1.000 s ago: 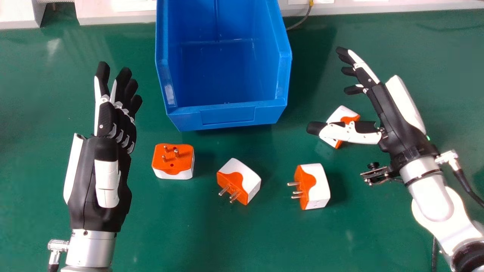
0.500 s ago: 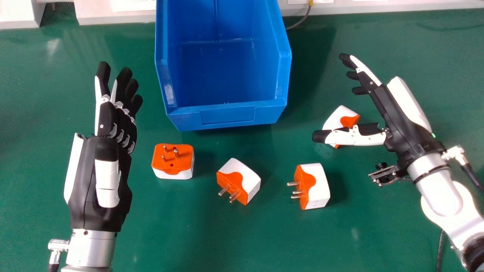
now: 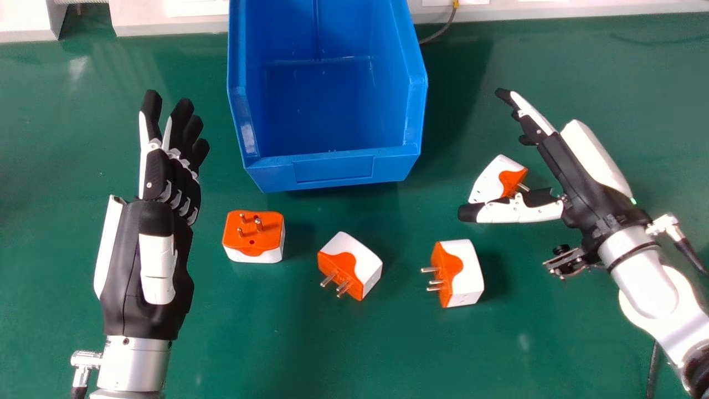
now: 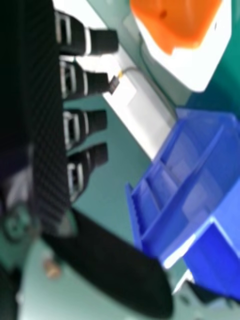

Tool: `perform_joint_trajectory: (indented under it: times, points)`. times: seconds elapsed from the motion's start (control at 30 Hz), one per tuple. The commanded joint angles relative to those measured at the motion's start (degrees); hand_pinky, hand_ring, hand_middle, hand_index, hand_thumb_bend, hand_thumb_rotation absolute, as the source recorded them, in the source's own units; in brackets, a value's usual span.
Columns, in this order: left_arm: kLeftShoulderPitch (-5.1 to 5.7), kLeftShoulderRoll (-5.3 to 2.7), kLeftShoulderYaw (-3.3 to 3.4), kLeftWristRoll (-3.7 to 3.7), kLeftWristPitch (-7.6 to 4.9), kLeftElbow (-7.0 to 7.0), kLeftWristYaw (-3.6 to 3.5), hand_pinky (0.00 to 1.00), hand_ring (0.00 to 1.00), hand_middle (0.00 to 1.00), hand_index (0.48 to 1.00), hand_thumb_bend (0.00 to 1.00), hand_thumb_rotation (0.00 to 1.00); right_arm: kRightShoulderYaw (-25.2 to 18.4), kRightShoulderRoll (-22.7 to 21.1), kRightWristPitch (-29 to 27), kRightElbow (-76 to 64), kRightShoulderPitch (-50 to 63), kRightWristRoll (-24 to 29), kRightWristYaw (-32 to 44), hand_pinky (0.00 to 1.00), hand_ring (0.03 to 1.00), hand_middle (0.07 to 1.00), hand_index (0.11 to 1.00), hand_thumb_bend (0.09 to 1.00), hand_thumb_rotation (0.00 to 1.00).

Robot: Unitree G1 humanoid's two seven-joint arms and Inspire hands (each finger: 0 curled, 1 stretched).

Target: Pick all objects and put in blue box

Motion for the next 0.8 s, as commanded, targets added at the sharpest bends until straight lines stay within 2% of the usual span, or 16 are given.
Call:
perform_joint_trajectory:
  times: [0.0, 0.3, 0.53, 0.77]
  points:
    - [0.04, 0.07, 0.09, -0.49, -1.29, -1.04, -0.25, 1.00, 1.00, 1.00, 1.000, 0.94, 1.00, 0.5, -1.5, 0.4, -0.4, -1.9, -0.6, -1.7, 0.85, 0.943, 0.962, 0.954, 1.000, 0.46]
    - [0.35, 0.35, 0.32, -0.87, -1.33, -1.32, -0.31, 1.00, 1.00, 1.00, 1.000, 0.94, 1.00, 1.4, -0.7, 1.9, 1.6, -1.9, -1.6, -3.8, 0.87, 0.945, 0.965, 0.957, 1.000, 0.44]
    - [0.25, 0.25, 0.39, -0.13, -1.48, -1.29, 0.31, 1.00, 1.00, 1.00, 1.000, 0.93, 1.00, 1.8, -0.7, 2.4, 2.9, -2.1, -1.5, -4.8, 0.85, 0.938, 0.964, 0.958, 1.000, 0.43]
    - [0.05, 0.35, 0.40, 0.00, -1.49, -1.07, 0.47, 1.00, 1.00, 1.00, 1.000, 0.93, 1.00, 1.6, -0.3, 3.2, 3.9, -2.3, -1.0, -4.7, 0.83, 0.925, 0.962, 0.959, 1.000, 0.42]
